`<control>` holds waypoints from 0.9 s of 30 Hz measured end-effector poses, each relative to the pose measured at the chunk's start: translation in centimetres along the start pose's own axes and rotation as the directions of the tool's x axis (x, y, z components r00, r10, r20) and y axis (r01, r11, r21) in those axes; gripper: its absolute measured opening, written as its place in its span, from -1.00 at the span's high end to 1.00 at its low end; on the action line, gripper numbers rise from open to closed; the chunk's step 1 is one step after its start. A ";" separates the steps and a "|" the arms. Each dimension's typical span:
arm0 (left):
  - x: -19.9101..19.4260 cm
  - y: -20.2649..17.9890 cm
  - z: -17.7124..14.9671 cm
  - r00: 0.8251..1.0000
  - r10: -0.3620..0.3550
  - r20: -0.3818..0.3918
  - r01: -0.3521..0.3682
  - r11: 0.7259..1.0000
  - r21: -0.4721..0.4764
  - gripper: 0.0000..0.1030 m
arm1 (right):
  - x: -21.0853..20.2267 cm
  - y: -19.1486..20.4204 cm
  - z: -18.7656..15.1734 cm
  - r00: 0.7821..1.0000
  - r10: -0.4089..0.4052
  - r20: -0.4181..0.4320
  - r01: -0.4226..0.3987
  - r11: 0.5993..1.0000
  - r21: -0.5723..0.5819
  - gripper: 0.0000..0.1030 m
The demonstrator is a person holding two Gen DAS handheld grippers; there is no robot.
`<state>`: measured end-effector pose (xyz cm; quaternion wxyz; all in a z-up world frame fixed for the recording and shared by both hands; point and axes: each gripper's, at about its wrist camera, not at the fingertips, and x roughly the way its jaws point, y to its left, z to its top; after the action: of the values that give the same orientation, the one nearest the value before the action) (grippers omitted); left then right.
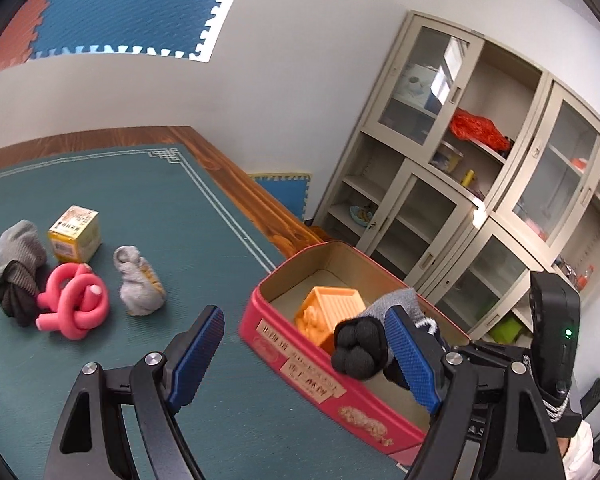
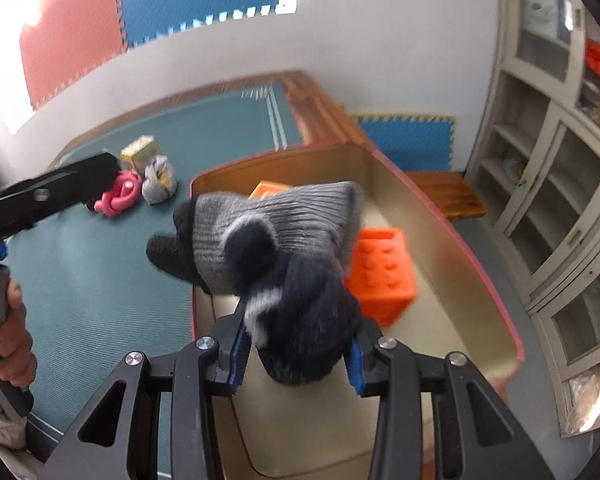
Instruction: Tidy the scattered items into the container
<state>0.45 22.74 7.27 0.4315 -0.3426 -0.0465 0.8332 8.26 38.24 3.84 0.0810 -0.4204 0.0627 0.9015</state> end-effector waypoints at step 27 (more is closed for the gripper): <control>-1.3 1.1 0.0 1.000 0.010 0.017 -0.010 1.000 -0.029 -0.64 | -3.4 -0.3 4.4 0.978 -0.078 0.196 0.062 0.994 0.088 -0.21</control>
<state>0.21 21.06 7.56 0.4219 -0.3420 -0.0606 0.8375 7.23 38.97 9.24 0.1358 -0.3266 0.0760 0.9323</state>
